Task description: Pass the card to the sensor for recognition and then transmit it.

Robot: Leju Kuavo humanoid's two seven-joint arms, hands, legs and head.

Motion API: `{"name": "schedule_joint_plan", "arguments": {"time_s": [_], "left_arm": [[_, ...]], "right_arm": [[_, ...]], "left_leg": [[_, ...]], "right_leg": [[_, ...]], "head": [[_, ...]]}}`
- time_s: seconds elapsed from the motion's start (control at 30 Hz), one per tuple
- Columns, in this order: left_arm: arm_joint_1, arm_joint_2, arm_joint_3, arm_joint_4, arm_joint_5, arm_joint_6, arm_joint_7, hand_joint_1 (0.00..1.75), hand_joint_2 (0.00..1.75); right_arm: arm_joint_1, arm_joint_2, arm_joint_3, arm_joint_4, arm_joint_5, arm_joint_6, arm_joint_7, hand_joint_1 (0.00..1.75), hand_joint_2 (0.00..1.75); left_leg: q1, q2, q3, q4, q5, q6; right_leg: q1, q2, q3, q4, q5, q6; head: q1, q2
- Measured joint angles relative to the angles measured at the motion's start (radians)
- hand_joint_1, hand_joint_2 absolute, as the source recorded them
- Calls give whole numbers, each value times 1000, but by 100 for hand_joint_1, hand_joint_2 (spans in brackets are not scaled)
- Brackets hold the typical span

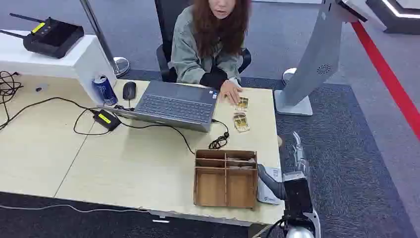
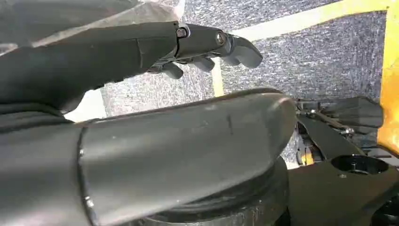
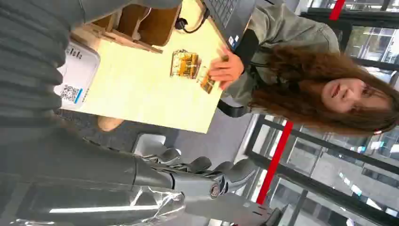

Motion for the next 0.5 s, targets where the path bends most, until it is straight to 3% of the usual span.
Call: {"name": "schedule_joint_plan", "arguments": {"time_s": [0.23,0.5], "left_arm": [[0,0,-1,0,0,-5,0,0,0],[1,0,-15,0,0,-16,10,0,0]], "right_arm": [[-16,0,-4,-22,85,7,45,0,175],[-83,-13,-3,-112,287,65,184,0,175]], "left_leg": [[0,0,0,0,0,0],[0,0,0,0,0,0]], "right_leg": [[0,0,0,0,0,0],[0,0,0,0,0,0]], "head": [[0,0],[0,0]]}}
